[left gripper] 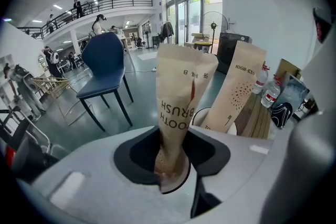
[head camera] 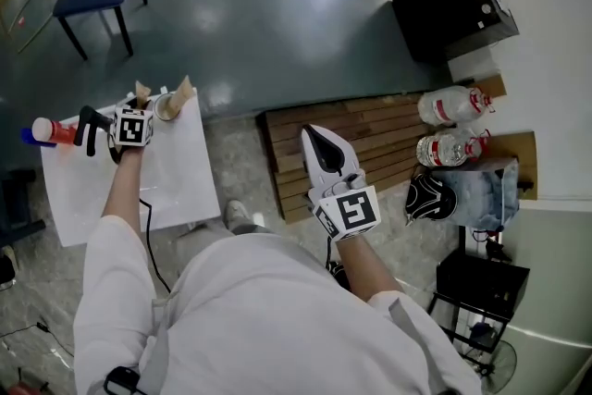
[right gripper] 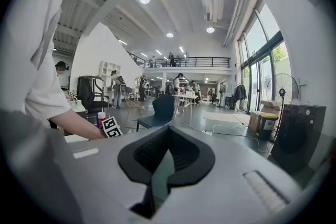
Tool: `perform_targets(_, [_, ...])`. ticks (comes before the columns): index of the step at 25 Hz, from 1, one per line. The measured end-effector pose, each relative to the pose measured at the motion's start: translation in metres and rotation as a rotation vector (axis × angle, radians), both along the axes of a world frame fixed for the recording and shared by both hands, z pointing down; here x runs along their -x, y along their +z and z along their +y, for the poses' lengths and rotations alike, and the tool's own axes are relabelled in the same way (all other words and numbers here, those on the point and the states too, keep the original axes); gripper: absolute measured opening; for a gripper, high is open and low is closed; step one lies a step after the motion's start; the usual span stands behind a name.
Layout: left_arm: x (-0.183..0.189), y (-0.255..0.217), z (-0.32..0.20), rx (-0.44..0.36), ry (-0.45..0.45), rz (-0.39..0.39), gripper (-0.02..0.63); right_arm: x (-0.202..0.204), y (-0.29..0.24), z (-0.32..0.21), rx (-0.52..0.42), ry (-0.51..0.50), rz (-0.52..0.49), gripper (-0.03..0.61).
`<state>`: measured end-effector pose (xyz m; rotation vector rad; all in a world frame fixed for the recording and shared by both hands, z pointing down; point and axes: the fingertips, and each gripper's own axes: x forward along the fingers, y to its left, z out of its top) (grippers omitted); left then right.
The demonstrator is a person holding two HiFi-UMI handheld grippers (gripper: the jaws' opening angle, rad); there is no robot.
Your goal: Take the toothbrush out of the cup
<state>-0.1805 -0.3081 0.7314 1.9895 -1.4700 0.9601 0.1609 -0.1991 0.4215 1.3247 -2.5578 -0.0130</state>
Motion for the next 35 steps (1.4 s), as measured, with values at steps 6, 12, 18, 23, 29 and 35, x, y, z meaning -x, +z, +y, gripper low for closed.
perform_targets(6, [-0.005, -0.005, -0.002, -0.029, -0.005, 0.023, 0.083, -0.005, 0.000, 0.004, 0.003, 0.007, -0.003, 0.003])
perform_targets(12, [-0.005, -0.013, -0.001, -0.056, -0.002, 0.046, 0.043, 0.000, 0.000, 0.005, -0.002, -0.009, -0.003, 0.003])
perform_targets(18, [-0.002, -0.035, 0.003, -0.085, -0.016, 0.040, 0.035, 0.007, -0.004, 0.007, -0.009, -0.034, -0.012, 0.003])
perform_targets(23, [-0.002, -0.052, 0.008, -0.120, -0.011, 0.049, 0.034, 0.015, -0.004, 0.007, -0.013, -0.055, -0.022, 0.003])
perform_targets(29, [0.002, -0.081, 0.013, -0.178, -0.016, 0.049, 0.032, 0.028, -0.006, 0.007, -0.022, -0.096, -0.042, 0.003])
perform_targets(35, [0.008, -0.109, 0.025, -0.223, -0.027, 0.054, 0.032, 0.043, -0.008, 0.009, -0.023, -0.142, -0.060, 0.003])
